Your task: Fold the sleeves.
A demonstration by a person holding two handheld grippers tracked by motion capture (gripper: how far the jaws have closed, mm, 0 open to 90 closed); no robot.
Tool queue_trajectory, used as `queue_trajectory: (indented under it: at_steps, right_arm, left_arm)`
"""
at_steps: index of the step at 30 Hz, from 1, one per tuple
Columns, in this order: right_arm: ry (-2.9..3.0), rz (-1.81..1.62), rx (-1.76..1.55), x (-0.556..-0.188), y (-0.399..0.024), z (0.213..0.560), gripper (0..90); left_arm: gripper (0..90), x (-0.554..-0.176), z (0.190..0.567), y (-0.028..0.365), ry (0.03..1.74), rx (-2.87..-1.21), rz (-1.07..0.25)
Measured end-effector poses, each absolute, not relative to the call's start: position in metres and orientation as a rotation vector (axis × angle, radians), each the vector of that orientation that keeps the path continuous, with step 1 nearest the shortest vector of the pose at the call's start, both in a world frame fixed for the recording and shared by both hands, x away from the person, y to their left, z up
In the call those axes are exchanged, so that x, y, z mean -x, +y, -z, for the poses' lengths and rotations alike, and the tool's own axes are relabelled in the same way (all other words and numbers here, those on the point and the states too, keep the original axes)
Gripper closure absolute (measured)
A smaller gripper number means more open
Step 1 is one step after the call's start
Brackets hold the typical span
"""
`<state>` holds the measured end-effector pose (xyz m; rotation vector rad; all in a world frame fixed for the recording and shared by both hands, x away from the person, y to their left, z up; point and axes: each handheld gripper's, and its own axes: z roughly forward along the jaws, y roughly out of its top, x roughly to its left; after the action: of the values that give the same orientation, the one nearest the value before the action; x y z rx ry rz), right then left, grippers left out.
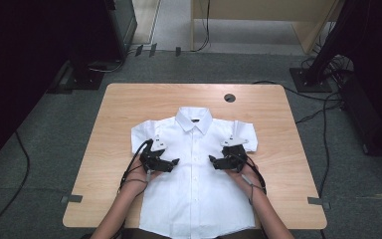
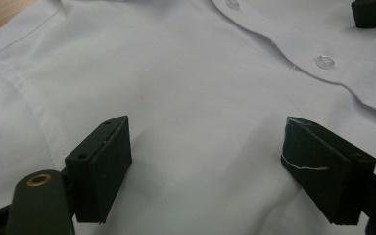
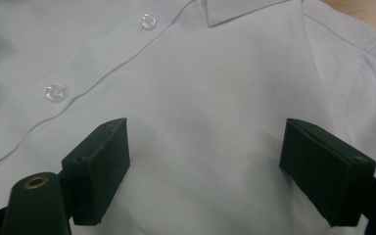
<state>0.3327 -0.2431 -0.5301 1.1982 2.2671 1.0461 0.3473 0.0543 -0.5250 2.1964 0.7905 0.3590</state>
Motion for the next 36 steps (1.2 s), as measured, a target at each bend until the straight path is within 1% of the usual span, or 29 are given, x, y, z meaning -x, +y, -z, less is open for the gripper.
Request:
queue_trajectory:
  at_steps: [17,21,23,25,28,32,36]
  right_arm:
    - [2.277,-1.040,-1.195,-0.308,-0.244,0.530,18.5]
    - [2.314,-1.040,-1.175,-0.313,-0.243,0.526,18.7]
    - [2.314,-1.035,-1.164,-0.320,-0.241,0.524,18.7]
    - [2.313,-1.031,-1.154,-0.322,-0.240,0.523,18.7]
    - [2.292,-1.025,-1.136,-0.335,-0.239,0.523,18.8]
    - [2.285,-1.050,-1.140,-0.338,-0.240,0.530,19.7]
    - [2.295,-1.058,-1.157,-0.338,-0.239,0.530,18.5]
  left_arm:
    - [18.9,-0.327,0.525,0.054,0.771,-2.204,-0.350]
    - [18.9,-0.336,0.522,0.054,0.781,-2.198,-0.295]
    - [18.9,-0.341,0.521,0.052,0.788,-2.195,-0.302]
    - [18.9,-0.346,0.521,0.049,0.789,-2.202,-0.325]
    - [18.9,-0.356,0.522,0.044,0.798,-2.206,-0.375]
    - [18.9,-0.358,0.525,0.044,0.800,-2.194,-0.367]
    - [18.9,-0.356,0.525,0.045,0.794,-2.197,-0.363]
